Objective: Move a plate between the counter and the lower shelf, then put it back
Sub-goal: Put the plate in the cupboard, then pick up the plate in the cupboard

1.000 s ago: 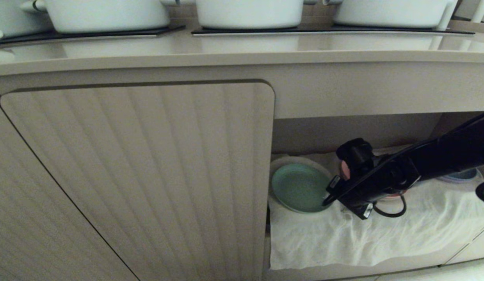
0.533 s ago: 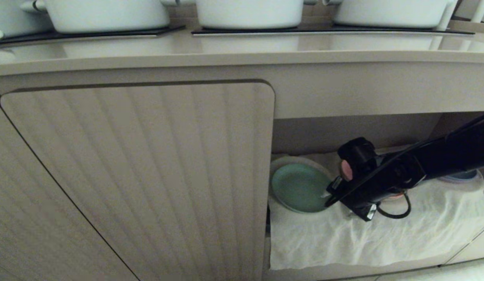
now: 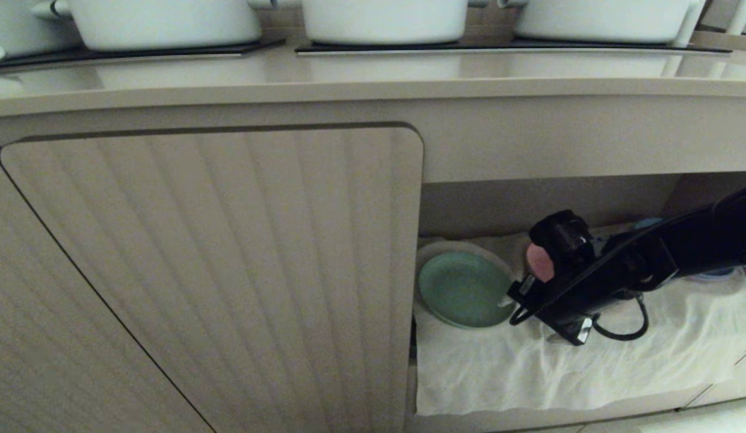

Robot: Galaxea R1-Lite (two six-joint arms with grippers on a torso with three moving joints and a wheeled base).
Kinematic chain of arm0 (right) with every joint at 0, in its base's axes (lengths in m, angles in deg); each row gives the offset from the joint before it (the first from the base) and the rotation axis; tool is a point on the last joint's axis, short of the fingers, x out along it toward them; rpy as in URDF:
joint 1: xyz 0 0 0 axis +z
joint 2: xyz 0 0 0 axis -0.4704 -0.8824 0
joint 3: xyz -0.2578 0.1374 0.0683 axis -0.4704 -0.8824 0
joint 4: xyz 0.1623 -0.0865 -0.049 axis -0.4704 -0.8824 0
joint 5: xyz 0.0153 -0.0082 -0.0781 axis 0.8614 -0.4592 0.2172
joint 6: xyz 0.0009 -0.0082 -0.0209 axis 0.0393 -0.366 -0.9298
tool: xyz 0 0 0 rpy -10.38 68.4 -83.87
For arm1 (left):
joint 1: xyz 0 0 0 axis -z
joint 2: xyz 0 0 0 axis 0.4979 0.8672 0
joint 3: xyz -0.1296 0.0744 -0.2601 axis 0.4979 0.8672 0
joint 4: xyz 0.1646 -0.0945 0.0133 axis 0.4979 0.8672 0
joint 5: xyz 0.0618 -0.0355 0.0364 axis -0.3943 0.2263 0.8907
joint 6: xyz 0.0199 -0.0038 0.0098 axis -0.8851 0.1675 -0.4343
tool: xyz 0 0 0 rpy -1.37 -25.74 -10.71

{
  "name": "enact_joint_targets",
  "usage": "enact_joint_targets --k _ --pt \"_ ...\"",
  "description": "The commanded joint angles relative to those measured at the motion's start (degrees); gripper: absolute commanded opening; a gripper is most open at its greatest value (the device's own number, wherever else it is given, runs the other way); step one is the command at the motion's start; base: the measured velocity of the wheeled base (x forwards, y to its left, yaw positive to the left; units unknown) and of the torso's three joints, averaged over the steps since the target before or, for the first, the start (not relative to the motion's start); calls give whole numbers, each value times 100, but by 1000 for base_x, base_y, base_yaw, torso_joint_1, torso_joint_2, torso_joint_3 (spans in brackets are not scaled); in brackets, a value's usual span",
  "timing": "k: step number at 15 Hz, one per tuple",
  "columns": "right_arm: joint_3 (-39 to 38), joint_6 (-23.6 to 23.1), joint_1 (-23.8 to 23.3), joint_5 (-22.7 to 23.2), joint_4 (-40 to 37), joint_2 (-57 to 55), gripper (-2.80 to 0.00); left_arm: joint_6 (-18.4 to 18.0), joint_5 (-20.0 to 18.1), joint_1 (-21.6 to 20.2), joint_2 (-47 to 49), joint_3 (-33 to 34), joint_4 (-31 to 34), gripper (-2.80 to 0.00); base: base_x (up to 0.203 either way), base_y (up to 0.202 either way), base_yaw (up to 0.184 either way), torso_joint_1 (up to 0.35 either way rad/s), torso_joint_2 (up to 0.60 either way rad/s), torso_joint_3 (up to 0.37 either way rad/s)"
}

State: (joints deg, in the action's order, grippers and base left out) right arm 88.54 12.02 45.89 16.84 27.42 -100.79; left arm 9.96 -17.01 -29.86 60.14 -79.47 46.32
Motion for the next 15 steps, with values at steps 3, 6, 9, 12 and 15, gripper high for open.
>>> enact_joint_targets --k 3,6,9,12,15 --pt "-255 -62 4 7 -4 320 0 6 0 0 -2 0 -1 -280 0 0 0 0 0 0" --pt "-455 -112 11 145 -4 567 0 6 0 0 -2 0 -1 -280 0 0 0 0 0 0" --pt "-825 -484 14 310 -2 928 0 6 0 0 -2 0 -1 -280 0 0 0 0 0 0" --pt "-1109 -527 39 329 -77 1243 0 6 0 0 -2 0 -1 -280 0 0 0 0 0 0" --pt "-1455 -849 148 334 -404 1628 0 6 0 0 -2 0 -1 -280 0 0 0 0 0 0"
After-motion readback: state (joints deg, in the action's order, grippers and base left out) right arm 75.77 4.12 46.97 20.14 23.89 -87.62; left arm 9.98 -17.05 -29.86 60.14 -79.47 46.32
